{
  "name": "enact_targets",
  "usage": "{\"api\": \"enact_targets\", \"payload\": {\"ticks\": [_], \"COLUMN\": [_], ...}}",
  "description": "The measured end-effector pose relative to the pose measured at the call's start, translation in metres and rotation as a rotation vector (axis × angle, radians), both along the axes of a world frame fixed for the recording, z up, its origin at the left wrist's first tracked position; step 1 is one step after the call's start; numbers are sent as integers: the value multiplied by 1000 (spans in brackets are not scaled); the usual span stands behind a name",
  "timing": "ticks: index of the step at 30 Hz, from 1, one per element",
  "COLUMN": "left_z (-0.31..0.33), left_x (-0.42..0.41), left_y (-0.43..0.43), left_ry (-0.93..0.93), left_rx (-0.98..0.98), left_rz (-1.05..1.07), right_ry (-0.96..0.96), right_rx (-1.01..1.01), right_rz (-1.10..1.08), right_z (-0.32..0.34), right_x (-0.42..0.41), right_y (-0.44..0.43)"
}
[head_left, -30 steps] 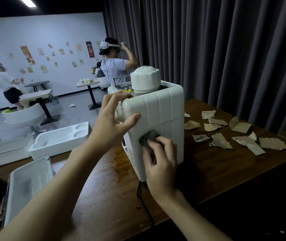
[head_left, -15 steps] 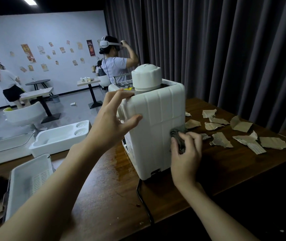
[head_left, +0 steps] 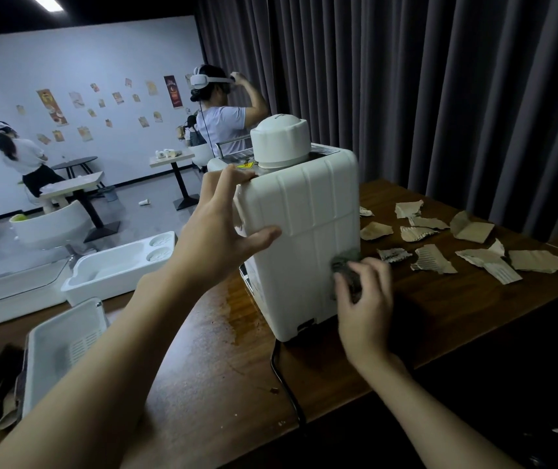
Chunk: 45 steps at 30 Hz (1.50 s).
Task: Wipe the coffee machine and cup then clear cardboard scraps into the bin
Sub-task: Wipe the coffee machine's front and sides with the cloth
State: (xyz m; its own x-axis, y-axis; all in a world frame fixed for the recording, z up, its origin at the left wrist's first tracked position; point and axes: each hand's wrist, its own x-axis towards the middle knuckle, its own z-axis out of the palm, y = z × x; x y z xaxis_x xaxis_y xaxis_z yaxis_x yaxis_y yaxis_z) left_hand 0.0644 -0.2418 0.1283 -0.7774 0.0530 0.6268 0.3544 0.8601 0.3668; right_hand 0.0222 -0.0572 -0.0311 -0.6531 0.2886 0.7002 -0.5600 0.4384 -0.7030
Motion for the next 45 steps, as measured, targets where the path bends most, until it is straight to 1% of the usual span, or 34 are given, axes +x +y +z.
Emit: {"api": "enact_targets", "payload": {"ticks": [3,6,8,12,15,17,20,21,23,25,27,31,33,34,35,37,39,41,43,45], "left_z": [-2,-3,-3,-3,-2,0,2,2,2,2,1,2,3,3,4,5,6,7,4,-2], "left_x": [-1,-2,-2,-1,0,1,2,3,3,4,3,5,5,5,5,6,7,8,9,16], "left_y": [1,2,1,0,1,1,1,1,2,3,4,3,3,2,2,2,3,4,6,13], "left_ry": [4,8,14,16,3,-4,-12,-14,-19,-18,-16,-24,-37,-44,-50,-69,-97,-110,-85,-34], "left_rx": [18,27,31,31,30,32,31,34,40,39,38,27,21,18,17,22,27,9,-75,-159], "left_rz": [-2,0,-3,-6,-6,-7,-12,-11,-6,2,4,4,5,5,6,3,4,15,65,145], "right_ry": [-23,-34,-23,65,64,-11,-191,-247,-295,-291,-270,-155,-146,-158,-174,-234,-344,-440,-450,-416], "right_rx": [-36,-29,57,306,378,311,101,56,11,0,36,238,305,306,281,168,61,19,7,-23], "right_rz": [-47,-20,34,210,268,218,63,23,-24,-21,19,180,234,241,230,164,86,48,90,195], "right_z": [-1,-6,-15,-28,-26,-24,-18,-16,-15,-14,-15,-19,-18,-16,-13,-7,3,11,18,26], "right_x": [-2,13,29,48,40,29,9,4,-1,5,19,40,34,30,25,13,2,-5,-1,9], "right_y": [1,-16,-32,-45,-33,-22,1,7,12,6,-8,-24,-18,-13,-7,5,16,27,35,40]}}
